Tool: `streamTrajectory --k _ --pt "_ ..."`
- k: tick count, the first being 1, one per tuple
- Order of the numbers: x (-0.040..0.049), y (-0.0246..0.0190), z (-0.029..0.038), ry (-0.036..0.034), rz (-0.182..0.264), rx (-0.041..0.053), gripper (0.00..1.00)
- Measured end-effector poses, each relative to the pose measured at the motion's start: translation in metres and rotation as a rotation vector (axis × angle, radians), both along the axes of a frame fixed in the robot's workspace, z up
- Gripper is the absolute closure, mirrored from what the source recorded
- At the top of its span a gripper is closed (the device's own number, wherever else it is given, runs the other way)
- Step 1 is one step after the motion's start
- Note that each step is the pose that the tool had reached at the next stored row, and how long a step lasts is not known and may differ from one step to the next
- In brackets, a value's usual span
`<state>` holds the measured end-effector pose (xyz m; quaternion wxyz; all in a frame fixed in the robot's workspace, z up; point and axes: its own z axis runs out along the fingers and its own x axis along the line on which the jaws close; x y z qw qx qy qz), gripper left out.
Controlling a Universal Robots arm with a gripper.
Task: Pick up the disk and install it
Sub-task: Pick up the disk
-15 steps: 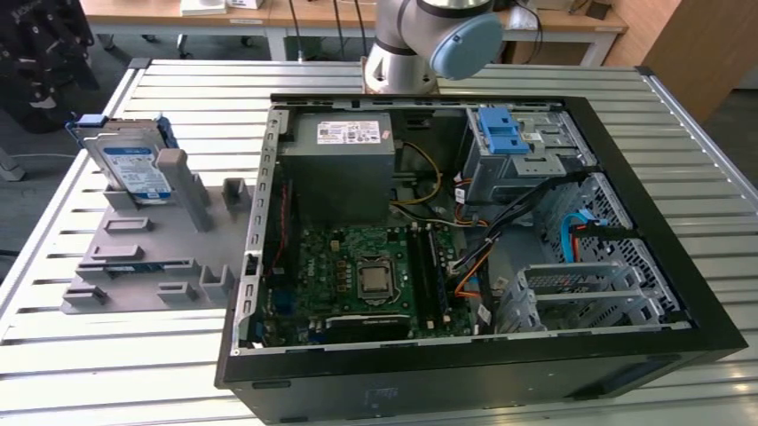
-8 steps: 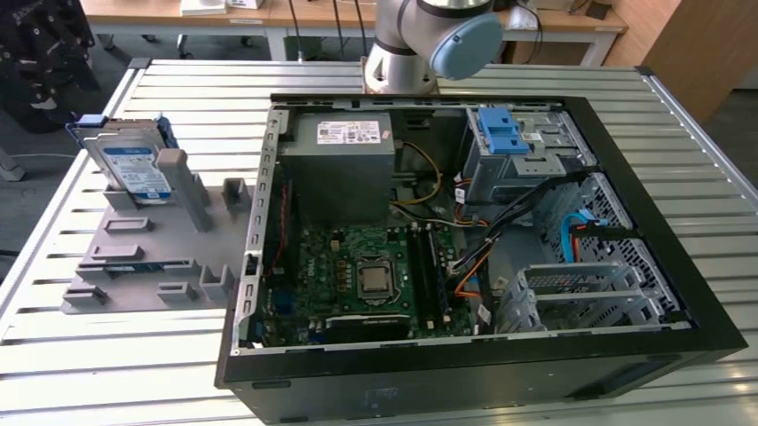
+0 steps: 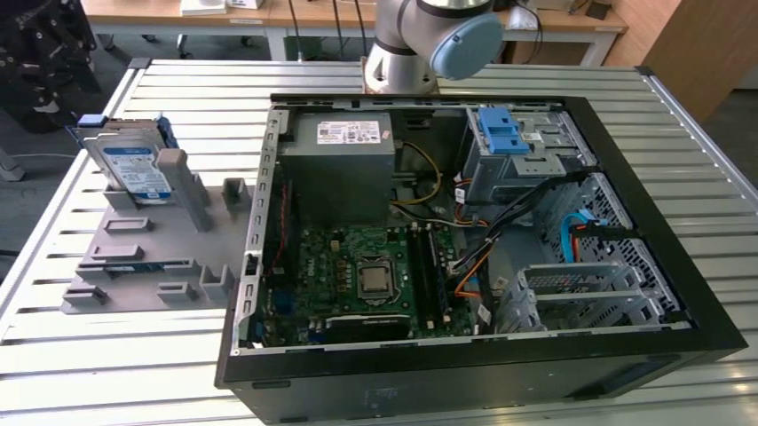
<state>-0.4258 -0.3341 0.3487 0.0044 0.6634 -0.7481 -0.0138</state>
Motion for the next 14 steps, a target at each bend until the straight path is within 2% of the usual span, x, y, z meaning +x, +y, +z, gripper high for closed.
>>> streamTrajectory --k 14 --pt "0.0 0.0 -0.0076 0.0 0.0 0.0 0.35"
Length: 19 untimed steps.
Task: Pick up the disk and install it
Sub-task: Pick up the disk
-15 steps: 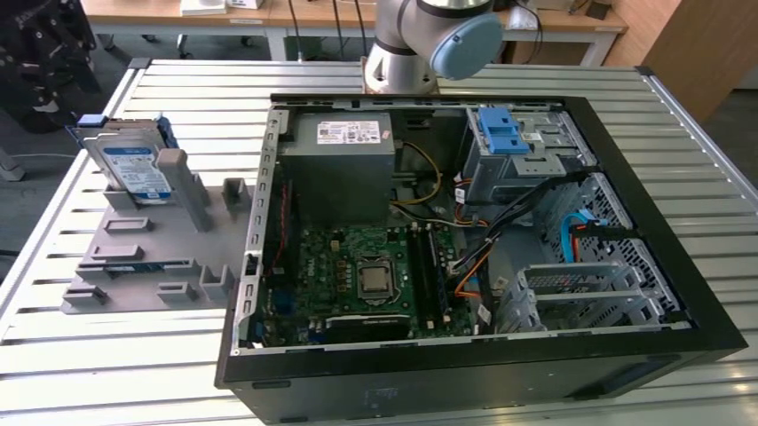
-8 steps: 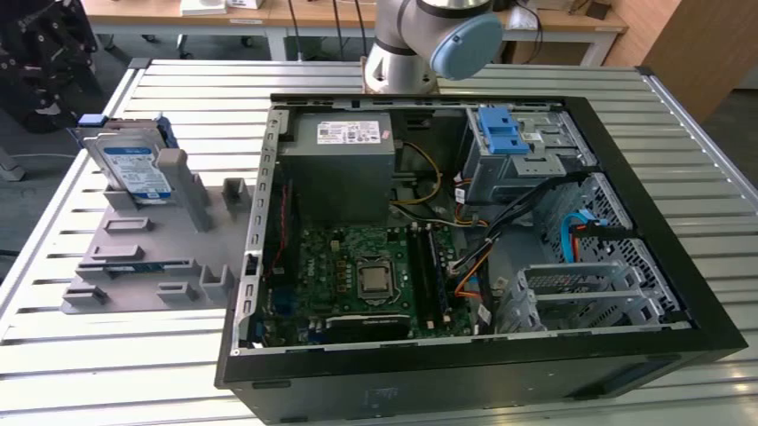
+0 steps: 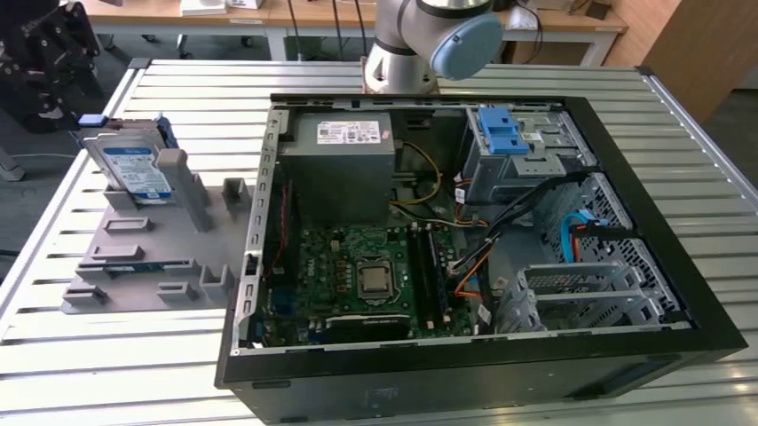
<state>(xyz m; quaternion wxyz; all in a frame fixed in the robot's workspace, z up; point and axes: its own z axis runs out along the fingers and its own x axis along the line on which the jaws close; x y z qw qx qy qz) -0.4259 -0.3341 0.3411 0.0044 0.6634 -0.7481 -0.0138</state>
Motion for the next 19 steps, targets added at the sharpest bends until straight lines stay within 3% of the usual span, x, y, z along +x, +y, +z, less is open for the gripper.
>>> streamTrajectory --k 14,19 --pt "-0.0001 0.0013 -0.0099 -0.0008 0.0 0.0 0.35" --pt "-0.0013 0.0016 -0.015 -0.0141 0.003 0.0002 0.35"
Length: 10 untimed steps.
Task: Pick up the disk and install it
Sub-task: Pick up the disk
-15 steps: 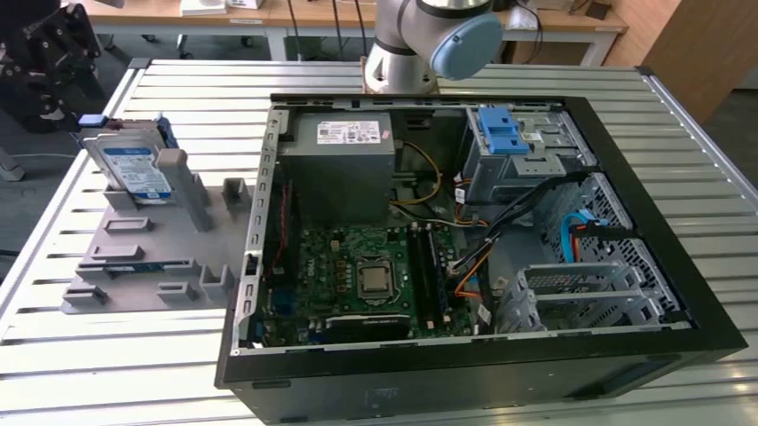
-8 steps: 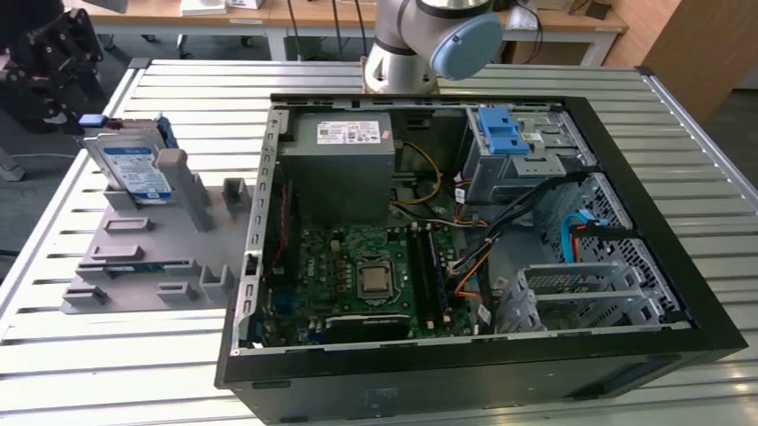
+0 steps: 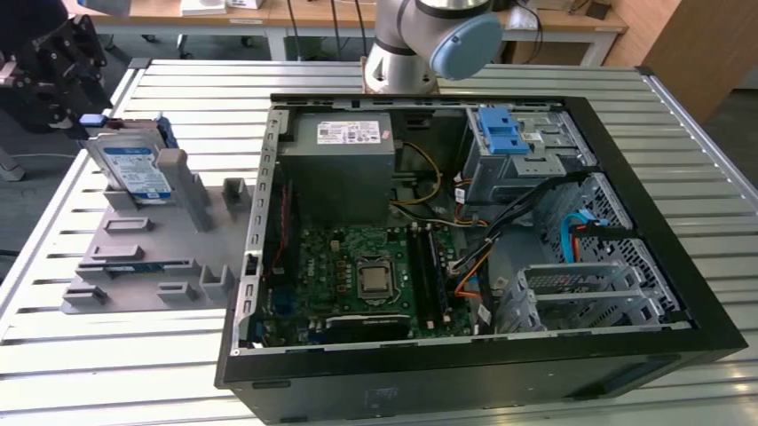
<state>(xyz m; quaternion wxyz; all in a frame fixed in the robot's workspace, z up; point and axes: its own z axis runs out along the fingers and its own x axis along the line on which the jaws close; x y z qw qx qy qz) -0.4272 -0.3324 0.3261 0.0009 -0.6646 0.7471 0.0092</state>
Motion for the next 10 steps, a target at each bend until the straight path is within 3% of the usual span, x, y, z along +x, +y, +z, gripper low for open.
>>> streamTrajectory --k 10 --pt "-0.0029 0.0032 -0.0061 0.0002 0.0 -0.0001 0.35"
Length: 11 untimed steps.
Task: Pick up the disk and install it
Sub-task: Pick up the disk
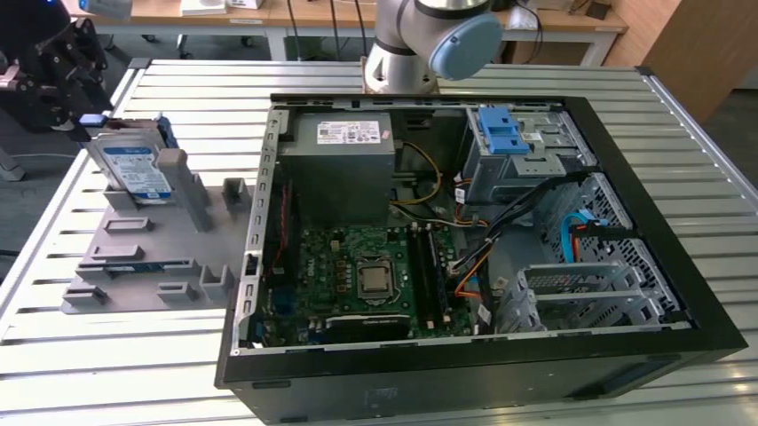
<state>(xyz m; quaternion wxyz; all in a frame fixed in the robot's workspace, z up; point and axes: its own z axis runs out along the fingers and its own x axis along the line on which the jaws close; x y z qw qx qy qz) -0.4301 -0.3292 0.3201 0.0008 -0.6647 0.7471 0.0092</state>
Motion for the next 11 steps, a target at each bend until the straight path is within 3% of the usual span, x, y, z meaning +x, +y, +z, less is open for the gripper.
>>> streamTrajectory --k 5,11 --pt "-0.0026 0.0 -0.0035 0.0001 0.003 0.0 0.35" --pt "-0.0032 0.0 -0.0069 0.0001 0.037 0.0 0.35"
